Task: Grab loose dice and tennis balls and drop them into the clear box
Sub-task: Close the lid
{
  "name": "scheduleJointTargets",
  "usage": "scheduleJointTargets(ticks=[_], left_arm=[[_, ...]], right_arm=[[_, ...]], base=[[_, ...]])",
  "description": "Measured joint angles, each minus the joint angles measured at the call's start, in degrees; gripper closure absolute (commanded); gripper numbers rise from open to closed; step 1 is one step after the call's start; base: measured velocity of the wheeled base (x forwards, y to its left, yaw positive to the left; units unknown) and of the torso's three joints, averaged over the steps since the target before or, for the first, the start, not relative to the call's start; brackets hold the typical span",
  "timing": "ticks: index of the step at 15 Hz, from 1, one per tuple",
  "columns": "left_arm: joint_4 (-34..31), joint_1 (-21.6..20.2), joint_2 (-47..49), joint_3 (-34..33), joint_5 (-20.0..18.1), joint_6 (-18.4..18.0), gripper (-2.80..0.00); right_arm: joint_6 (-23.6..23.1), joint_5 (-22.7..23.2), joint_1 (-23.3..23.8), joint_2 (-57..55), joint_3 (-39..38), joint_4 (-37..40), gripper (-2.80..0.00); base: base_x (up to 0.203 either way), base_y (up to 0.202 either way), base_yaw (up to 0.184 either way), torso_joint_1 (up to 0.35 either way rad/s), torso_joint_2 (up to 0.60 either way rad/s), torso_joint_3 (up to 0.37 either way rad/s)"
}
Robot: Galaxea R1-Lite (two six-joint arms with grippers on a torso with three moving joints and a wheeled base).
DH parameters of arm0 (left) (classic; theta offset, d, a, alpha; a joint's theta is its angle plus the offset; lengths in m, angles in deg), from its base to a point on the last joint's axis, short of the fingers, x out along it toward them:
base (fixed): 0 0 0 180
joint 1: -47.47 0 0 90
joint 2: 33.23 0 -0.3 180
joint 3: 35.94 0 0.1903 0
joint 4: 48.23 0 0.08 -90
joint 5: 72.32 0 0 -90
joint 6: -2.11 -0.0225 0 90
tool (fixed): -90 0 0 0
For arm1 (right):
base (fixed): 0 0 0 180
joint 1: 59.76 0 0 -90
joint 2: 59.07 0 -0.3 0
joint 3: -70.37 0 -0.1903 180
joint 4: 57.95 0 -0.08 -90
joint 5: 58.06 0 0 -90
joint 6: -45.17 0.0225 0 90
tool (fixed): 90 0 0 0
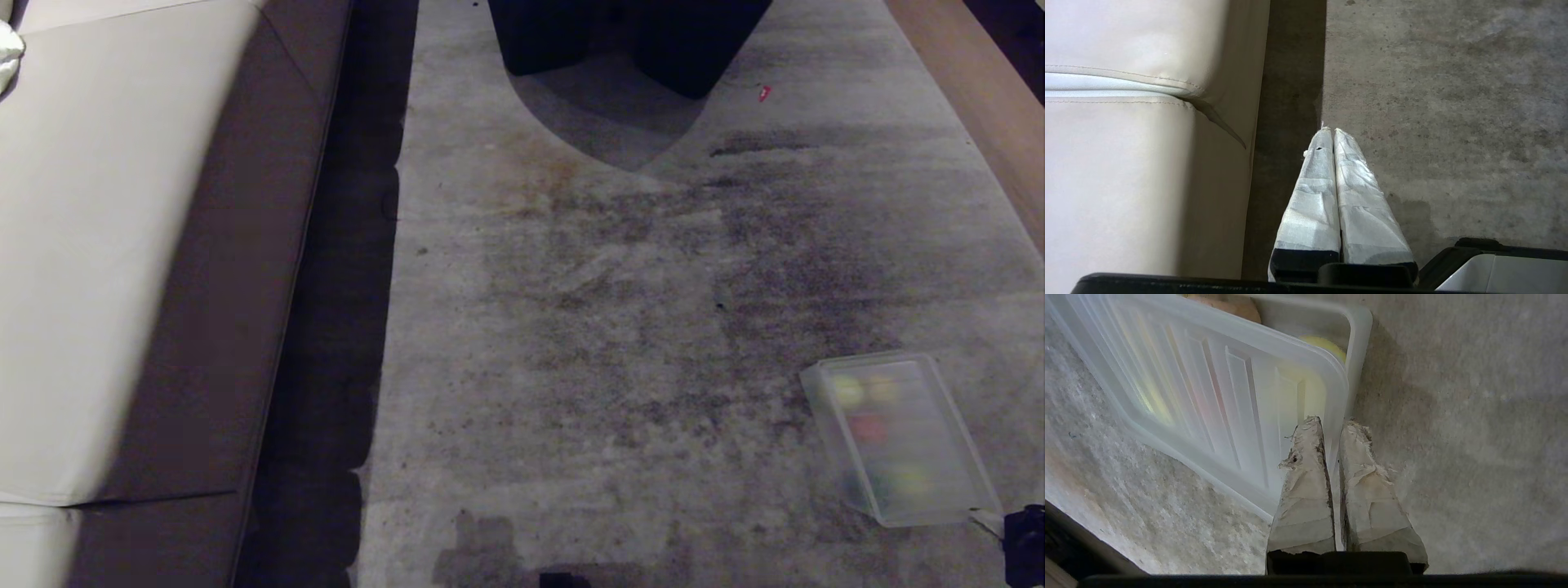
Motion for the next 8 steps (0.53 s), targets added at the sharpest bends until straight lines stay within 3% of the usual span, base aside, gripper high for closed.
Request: scheduleJointTargets(ticks=[3, 4, 8], left_arm=[[0.0, 0.0, 0.0, 0.0, 0.0, -0.02, 0.0], [0.0, 0.0, 0.0, 0.0, 0.0, 0.0, 0.0], [0.0, 0.0, 0.0, 0.0, 0.0, -0.02, 0.0]], right_arm=[[-0.01, 0.25, 0.02, -0.71, 0.39, 0.0, 0.0], [-0.04, 0.33, 0.02, -0.99, 0.55, -0.1, -2.8], [-0.19, 0.4, 0.02, -1.54, 1.0, -0.3, -2.8]], base=[[0.0, 0.0, 0.0, 0.0, 0.0, 0.0], [0.0, 0.0, 0.0, 0.0, 0.0, 0.0], [0.0, 0.0, 0.0, 0.0, 0.0, 0.0]])
